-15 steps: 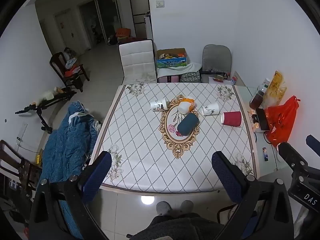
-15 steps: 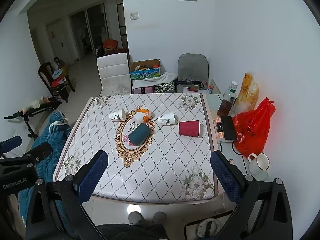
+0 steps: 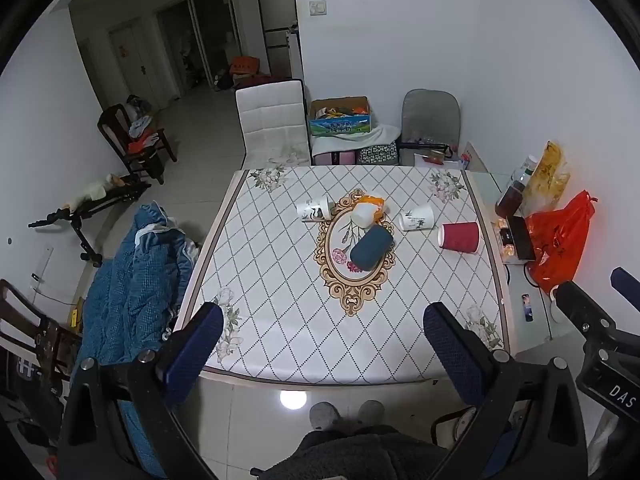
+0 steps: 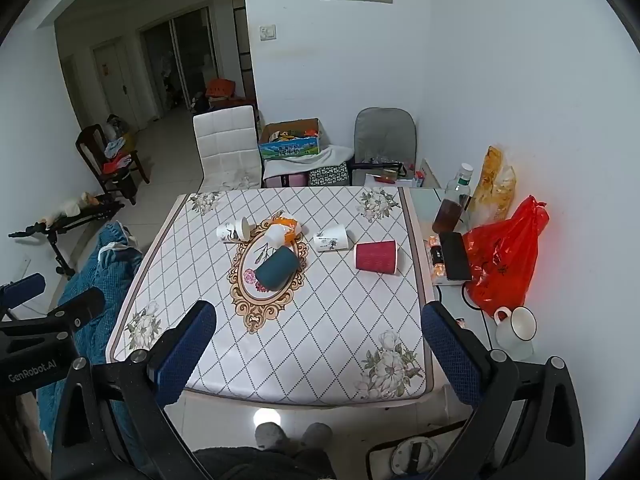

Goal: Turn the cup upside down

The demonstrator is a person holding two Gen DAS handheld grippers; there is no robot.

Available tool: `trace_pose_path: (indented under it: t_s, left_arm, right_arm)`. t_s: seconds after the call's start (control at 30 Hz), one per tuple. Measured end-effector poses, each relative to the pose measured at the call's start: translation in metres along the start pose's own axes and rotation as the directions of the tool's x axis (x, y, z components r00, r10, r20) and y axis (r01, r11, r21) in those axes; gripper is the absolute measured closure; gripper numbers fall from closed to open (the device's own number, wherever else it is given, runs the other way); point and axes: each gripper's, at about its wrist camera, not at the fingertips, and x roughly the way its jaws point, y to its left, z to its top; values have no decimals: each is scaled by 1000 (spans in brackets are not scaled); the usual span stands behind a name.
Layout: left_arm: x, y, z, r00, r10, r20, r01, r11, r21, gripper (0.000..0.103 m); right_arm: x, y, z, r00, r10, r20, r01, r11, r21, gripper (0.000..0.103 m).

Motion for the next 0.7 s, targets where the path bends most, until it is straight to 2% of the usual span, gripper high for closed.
trace_pose_path:
  t_s: [0.7]
  left_arm:
    - [0, -3, 5, 1000, 0, 0, 0, 1000, -6, 0]
  right_arm:
    - [-6, -8, 4, 1000, 5, 0, -5, 1000, -2, 0]
